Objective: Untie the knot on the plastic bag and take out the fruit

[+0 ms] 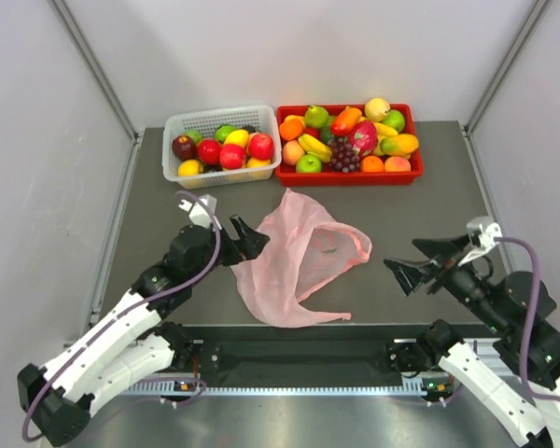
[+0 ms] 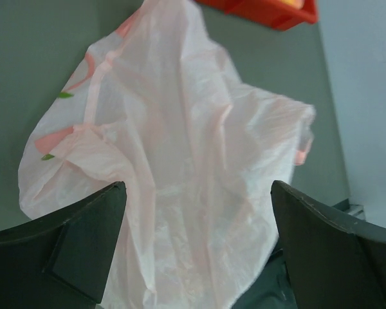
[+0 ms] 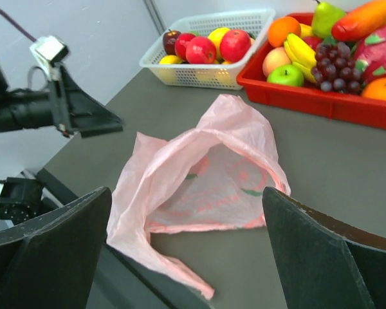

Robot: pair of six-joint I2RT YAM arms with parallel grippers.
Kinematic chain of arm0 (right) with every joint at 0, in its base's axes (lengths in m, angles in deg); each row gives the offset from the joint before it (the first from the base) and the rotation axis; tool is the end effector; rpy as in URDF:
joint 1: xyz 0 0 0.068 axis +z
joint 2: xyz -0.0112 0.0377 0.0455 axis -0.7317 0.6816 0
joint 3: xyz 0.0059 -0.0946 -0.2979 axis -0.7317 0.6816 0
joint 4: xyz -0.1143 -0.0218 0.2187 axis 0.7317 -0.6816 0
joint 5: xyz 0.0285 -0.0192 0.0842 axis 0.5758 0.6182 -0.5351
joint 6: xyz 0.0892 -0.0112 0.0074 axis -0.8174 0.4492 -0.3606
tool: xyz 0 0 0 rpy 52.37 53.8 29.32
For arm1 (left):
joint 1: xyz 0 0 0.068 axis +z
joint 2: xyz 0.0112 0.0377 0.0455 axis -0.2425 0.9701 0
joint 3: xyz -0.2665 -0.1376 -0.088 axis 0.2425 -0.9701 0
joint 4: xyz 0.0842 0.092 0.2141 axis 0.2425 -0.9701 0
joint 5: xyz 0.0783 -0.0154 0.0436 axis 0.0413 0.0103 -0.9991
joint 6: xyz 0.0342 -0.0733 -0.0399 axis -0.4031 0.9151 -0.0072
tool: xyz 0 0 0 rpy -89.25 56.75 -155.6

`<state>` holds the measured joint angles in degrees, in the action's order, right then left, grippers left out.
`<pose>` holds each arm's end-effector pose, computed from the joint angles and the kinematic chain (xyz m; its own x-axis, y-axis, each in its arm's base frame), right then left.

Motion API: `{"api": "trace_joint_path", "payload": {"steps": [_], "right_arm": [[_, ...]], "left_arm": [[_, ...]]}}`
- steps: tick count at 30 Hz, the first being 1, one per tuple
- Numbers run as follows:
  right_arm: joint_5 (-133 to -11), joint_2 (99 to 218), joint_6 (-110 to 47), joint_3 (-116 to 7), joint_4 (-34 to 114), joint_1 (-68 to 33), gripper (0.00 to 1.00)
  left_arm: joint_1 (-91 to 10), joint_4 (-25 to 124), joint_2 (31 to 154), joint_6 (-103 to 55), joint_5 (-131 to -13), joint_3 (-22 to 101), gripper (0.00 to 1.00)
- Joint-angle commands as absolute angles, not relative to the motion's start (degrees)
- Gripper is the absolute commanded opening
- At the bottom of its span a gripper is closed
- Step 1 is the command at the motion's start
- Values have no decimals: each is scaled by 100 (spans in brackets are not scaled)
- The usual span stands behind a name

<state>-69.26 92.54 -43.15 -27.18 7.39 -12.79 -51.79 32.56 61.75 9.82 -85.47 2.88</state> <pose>0.0289 0.0273 0.3675 -0.2006 0.2413 -0.9495 -0.5932 0.7414 0.3137 0.1487 -0.1059 0.2882 -0.6122 -0.4239 -0.6675 0.1534 0.7645 -0.6261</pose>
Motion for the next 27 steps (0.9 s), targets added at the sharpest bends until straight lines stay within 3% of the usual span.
{"api": "trace_joint_path", "payload": {"steps": [1,12,27], "right_arm": [[-6570,8838,-4589,-3122,169,-1223,100],[-5682,7994,-4581,-3817,-332,-1223,100],[-5234,8379,-4537,-4265,-534,-1152,100]], "left_arm": [[-5157,3045,5548,681,-8422,665,99],[-5157,2562,4456,31,-8158,1201,99],[-5157,2386,4359,-497,-8052,1729,99]]}}
